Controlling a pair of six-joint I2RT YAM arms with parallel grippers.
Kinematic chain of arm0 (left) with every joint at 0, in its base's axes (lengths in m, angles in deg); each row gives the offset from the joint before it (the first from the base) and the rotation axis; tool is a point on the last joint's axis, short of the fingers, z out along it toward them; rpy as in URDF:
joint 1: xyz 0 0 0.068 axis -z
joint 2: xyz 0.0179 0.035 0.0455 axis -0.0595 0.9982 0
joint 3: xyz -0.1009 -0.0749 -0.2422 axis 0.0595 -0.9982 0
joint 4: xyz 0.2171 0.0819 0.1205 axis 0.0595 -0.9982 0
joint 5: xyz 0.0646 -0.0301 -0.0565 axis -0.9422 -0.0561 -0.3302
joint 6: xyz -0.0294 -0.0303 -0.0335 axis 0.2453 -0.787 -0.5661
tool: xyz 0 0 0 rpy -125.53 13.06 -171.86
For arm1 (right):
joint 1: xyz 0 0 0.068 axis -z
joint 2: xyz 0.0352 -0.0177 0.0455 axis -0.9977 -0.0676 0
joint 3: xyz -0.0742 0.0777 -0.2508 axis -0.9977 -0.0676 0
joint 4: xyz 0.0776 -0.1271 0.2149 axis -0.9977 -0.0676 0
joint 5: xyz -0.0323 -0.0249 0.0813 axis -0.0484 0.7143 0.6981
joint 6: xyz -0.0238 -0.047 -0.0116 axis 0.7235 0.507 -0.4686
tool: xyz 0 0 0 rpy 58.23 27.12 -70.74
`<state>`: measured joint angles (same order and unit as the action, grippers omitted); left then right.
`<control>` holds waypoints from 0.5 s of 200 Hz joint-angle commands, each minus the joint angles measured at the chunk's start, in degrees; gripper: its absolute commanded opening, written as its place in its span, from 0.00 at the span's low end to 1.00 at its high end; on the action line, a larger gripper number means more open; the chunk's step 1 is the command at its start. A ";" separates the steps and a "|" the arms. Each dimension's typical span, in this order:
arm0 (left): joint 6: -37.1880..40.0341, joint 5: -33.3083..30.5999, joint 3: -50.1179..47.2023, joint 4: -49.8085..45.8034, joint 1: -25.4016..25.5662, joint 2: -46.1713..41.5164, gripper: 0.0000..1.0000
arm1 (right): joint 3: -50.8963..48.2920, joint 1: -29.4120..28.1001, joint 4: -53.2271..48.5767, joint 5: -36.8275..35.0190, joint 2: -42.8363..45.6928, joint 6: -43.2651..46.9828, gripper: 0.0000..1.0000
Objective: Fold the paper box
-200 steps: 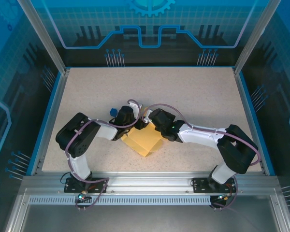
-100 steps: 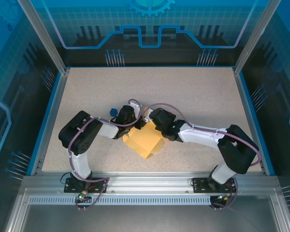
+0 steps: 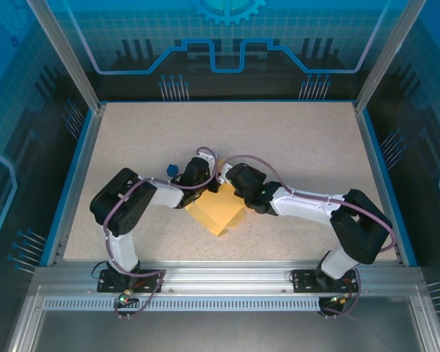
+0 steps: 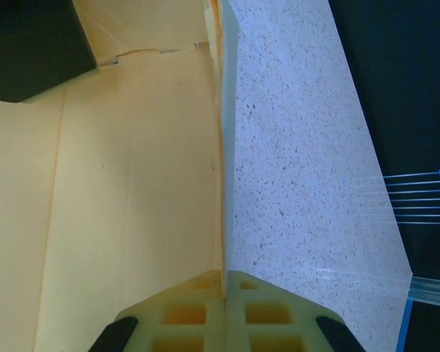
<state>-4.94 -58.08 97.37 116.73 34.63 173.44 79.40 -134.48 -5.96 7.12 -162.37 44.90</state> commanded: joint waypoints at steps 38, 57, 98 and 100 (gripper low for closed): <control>-0.40 -0.68 0.60 3.37 -0.79 0.19 0.26 | -0.44 -0.34 -4.28 0.94 -0.04 -1.25 0.00; 1.01 3.30 -0.26 4.89 -0.89 -0.94 0.34 | -0.02 0.02 -4.45 0.49 0.14 -1.25 0.00; 3.29 7.05 -1.91 4.97 -0.93 -4.02 0.50 | 0.27 0.55 -4.36 0.28 0.49 -0.72 0.00; 3.43 7.22 -1.98 4.95 -0.93 -4.11 0.50 | 0.27 0.52 -4.33 0.32 0.50 -0.65 0.00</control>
<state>-3.83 -54.32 96.86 119.24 34.00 172.61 79.40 -134.44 -7.99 6.55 -162.37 44.66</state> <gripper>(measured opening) 0.475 0.053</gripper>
